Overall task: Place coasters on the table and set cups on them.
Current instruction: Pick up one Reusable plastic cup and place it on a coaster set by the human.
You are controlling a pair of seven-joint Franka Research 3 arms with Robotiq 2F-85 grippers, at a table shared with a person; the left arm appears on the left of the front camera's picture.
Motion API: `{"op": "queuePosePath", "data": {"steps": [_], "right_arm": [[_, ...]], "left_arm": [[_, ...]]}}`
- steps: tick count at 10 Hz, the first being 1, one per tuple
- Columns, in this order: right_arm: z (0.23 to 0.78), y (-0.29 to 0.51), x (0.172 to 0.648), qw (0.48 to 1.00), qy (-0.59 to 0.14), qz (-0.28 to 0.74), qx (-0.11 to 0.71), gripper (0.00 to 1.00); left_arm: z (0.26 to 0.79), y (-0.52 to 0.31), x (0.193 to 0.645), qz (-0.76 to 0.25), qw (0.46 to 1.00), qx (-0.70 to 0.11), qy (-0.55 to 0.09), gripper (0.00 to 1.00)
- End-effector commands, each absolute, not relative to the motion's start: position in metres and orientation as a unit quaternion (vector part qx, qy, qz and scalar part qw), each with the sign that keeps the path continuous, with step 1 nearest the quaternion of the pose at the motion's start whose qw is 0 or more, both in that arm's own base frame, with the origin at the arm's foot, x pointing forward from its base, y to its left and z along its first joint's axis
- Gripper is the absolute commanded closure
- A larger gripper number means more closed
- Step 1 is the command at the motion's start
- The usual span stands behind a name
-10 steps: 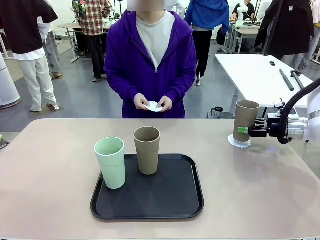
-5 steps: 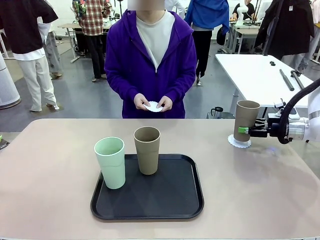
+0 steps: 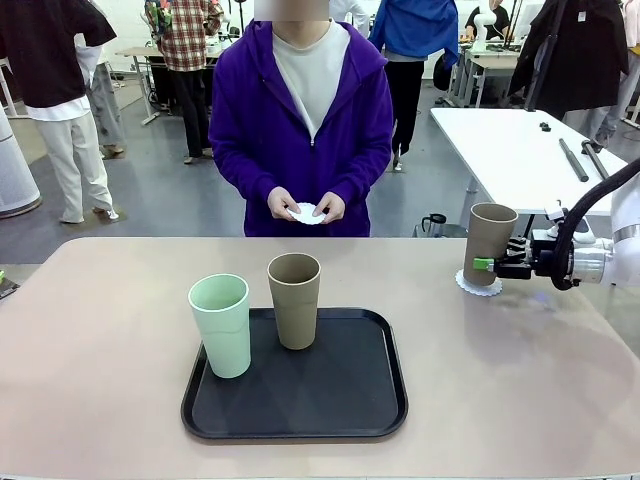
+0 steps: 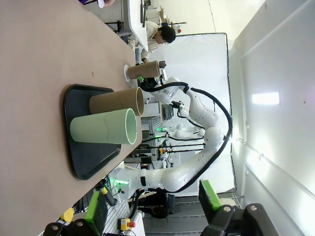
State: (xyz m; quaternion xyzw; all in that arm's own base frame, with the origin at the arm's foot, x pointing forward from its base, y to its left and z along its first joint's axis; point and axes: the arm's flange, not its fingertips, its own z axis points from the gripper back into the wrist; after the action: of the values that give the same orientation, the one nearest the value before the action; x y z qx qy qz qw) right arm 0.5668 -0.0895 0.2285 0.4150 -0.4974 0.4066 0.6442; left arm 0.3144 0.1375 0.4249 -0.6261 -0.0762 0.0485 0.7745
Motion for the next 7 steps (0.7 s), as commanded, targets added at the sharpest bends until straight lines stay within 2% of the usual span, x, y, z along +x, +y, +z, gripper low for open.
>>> {"op": "queuePosePath", "data": {"steps": [1,4,5,7], "right_arm": [[0.2229,-0.0894,0.5756,0.633,-0.506,0.413,0.415,0.17],[0.2155,-0.0899,0.5793,0.638,-0.498,0.414,0.416,0.17],[0.2146,-0.0907,0.5789,0.64,-0.494,0.416,0.415,0.0],[0.2154,-0.0917,0.5764,0.653,-0.481,0.424,0.403,0.0]], "left_arm": [[0.4265,0.1369,0.3147,0.048,0.771,-0.63,-0.081,0.0],[0.4265,0.1369,0.3147,0.048,0.771,-0.63,-0.081,0.0],[0.4265,0.1369,0.3147,0.048,0.771,-0.63,-0.081,0.0],[0.4265,0.1369,0.3147,0.048,0.771,-0.63,-0.081,0.0]]}}
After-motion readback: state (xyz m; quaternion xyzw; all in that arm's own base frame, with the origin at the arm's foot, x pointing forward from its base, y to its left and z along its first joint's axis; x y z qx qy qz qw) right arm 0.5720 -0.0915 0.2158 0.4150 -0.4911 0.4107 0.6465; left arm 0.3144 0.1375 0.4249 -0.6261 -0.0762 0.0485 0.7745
